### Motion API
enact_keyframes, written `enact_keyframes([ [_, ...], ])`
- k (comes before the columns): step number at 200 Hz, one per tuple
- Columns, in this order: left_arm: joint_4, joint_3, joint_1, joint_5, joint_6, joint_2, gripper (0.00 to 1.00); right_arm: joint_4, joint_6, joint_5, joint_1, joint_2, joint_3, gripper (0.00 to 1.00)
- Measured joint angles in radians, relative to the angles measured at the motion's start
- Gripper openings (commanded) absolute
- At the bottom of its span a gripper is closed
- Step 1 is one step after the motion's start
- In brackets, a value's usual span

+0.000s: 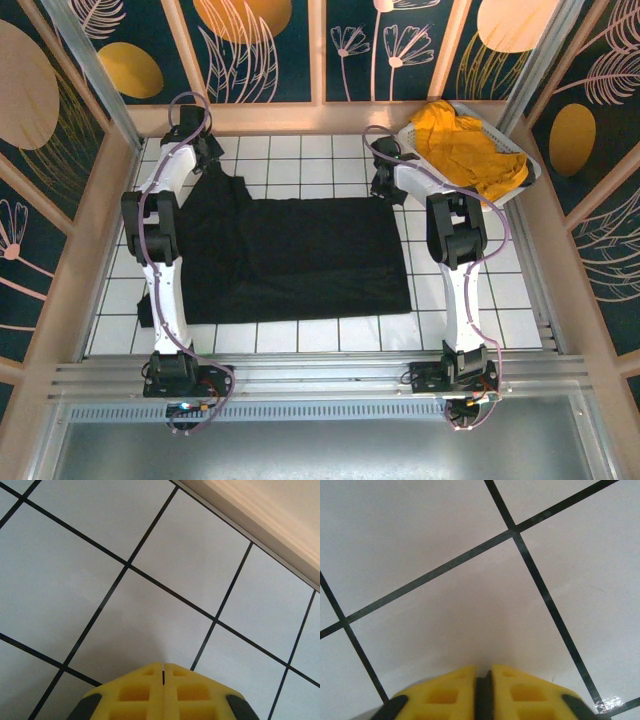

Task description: Fold and stack the t-shirts

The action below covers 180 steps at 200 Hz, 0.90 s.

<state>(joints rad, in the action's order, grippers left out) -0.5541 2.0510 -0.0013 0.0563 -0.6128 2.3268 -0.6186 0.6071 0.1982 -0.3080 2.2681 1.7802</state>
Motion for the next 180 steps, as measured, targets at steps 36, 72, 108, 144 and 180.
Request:
enact_keyframes([
  [36,-0.013,0.0,0.0,-0.007,-0.01,-0.015,0.0,0.0,0.006,-0.008,0.002,0.0,0.0,0.0],
  [72,-0.037,-0.032,0.0,-0.02,-0.024,-0.064,0.0,0.01,0.002,-0.008,0.004,-0.012,-0.02,0.0],
  [108,-0.047,-0.123,0.0,-0.028,-0.044,-0.175,0.0,0.04,-0.011,-0.018,0.005,-0.079,-0.081,0.0],
  [144,-0.043,-0.341,0.0,-0.049,-0.05,-0.375,0.0,0.073,-0.032,-0.054,0.004,-0.192,-0.154,0.0],
  [180,-0.079,-0.644,0.0,-0.019,-0.078,-0.652,0.0,0.101,-0.048,-0.097,0.004,-0.365,-0.303,0.0],
])
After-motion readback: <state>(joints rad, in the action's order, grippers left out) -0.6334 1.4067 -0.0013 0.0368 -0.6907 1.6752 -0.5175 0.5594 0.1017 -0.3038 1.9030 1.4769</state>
